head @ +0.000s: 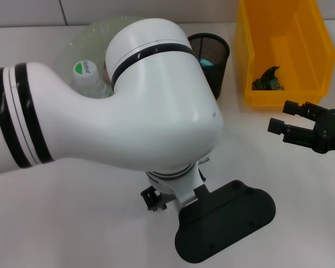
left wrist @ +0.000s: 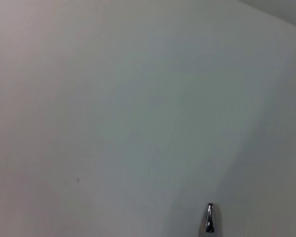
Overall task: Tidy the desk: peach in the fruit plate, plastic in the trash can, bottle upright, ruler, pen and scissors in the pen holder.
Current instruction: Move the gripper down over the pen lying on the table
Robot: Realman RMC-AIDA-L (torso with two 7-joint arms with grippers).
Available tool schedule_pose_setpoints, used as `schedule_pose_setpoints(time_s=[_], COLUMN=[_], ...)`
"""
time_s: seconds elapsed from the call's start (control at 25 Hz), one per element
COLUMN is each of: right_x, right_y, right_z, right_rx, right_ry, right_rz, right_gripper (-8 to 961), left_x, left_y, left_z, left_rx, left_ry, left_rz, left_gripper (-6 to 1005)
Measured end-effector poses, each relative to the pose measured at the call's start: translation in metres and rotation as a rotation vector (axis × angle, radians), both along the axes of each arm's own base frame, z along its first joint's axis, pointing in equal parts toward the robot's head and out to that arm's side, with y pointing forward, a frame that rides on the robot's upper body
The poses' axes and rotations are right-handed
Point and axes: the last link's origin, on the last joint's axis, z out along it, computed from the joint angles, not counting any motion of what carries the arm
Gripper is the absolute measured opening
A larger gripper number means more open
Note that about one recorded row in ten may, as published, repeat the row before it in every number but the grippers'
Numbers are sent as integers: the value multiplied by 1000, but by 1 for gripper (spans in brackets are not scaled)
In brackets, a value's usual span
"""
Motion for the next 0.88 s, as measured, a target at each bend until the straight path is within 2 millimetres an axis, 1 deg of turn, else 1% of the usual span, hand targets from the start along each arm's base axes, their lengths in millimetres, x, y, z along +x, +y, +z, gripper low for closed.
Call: schedule_pose_setpoints(time_s=[0.52, 0.68, 0.88], right_x=[-3, -5, -6], right_y=[4, 6, 8], right_z=[-3, -8, -9], right_rx=[-6, -23, -24], right_ry=[-8, -12, -11], right_rz=[5, 8, 8], right_gripper=[839, 839, 839], left_x=[-6, -7, -7], left_y=[-4, -3, -3], left_z=[-3, -4, -3], left_rx=[-22, -21, -19], left_ry=[14, 15, 21], left_rz=[-8, -12, -15], left_gripper=[509, 509, 510])
